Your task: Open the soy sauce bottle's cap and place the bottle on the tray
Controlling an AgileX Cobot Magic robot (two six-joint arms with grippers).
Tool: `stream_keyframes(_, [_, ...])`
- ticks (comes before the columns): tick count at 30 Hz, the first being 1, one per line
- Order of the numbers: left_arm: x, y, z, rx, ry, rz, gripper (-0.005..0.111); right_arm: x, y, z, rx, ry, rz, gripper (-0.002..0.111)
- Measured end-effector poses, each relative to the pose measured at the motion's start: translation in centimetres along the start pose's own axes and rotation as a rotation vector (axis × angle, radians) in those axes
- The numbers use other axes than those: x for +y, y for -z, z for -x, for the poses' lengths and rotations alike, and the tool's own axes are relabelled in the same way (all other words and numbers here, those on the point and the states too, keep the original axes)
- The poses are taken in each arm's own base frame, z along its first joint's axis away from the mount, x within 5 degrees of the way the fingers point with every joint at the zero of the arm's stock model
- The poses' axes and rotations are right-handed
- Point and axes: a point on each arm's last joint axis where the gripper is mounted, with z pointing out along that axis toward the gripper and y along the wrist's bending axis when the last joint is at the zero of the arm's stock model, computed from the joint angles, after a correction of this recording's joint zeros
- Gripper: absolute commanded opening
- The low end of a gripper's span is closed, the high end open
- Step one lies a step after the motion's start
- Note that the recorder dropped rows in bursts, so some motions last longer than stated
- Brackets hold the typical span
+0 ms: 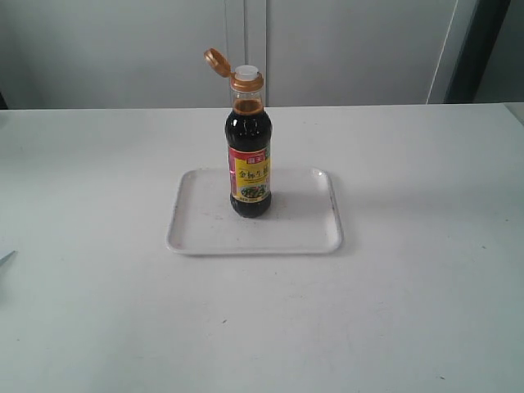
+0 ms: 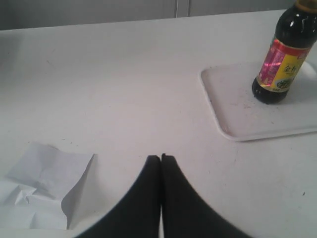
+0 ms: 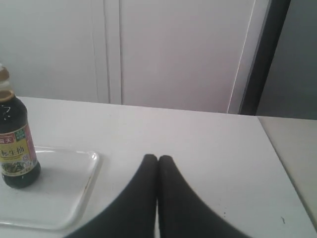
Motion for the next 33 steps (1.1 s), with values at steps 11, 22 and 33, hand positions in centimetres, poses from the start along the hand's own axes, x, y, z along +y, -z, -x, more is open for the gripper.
stream_keyframes(11, [0.0,1.3,-0.5,-0.053,0.021,-0.016,0.000,0.1,2.0,-1.1,-0.094,-0.003,-0.004,0.000])
stream_keyframes(22, [0.0,1.3,-0.6,-0.045,0.021,-0.014,0.000,0.1,2.0,-1.1,-0.094,-0.005,-0.003,0.000])
stream_keyframes(33, [0.0,1.2,-1.9,-0.125,-0.131,-0.023,0.000,0.1,2.0,-1.1,-0.094,-0.012,-0.003,0.000])
